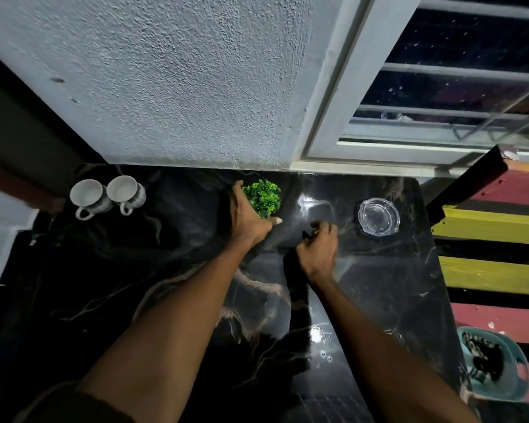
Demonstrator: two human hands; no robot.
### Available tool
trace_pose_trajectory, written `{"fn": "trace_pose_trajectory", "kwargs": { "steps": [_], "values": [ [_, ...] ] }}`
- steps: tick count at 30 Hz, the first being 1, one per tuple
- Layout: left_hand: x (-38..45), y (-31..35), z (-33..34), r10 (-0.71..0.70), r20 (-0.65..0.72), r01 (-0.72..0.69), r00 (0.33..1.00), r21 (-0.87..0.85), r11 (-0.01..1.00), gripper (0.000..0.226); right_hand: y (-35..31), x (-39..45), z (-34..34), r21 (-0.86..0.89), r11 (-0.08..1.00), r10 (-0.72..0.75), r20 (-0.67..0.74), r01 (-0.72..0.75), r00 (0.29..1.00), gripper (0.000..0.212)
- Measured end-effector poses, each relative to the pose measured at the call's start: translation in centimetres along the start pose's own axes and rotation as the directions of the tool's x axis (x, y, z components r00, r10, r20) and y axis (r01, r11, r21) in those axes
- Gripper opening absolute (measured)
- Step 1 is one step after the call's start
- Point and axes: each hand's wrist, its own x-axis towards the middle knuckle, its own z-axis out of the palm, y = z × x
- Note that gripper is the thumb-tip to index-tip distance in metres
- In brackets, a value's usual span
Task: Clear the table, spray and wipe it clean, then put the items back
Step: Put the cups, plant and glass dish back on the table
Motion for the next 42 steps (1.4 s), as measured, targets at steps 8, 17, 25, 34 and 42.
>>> {"fn": "trace_pose_trajectory", "kwargs": {
  "steps": [8,17,25,34,42],
  "values": [
    [-3.1,-7.1,-6.2,0.092,-0.025,-0.093,0.995,-0.056,0.994,0.087,-3.9,-5.6,6.2,0.053,0.994,-0.099,0.060,0.096,0.993,0.020],
    [-3.7,-15.0,-19.3,-0.079,-0.572,0.019,0.816,-0.110,0.994,0.020,-14.3,-10.6,14.1,0.120,0.968,-0.243,0.249,0.219,0.938,0.013],
    [3.9,-17.2,-27.2,-0.360,-0.557,0.252,0.749,-0.263,0.931,0.027,-22.0,-10.4,20.2,0.158,0.980,-0.169,0.367,0.118,0.915,0.024],
    [6.8,-20.0,-28.7,-0.327,-0.335,0.202,0.884,-0.359,0.911,0.006,-25.6,-10.5,23.0,0.118,0.993,-0.065,0.342,0.026,0.937,0.026],
    [6.6,-19.9,-28.4,-0.308,-0.308,0.143,0.900,-0.458,0.877,0.016,-25.2,-11.4,23.5,0.146,0.989,-0.062,0.224,0.030,0.973,0.023]
  ]
}}
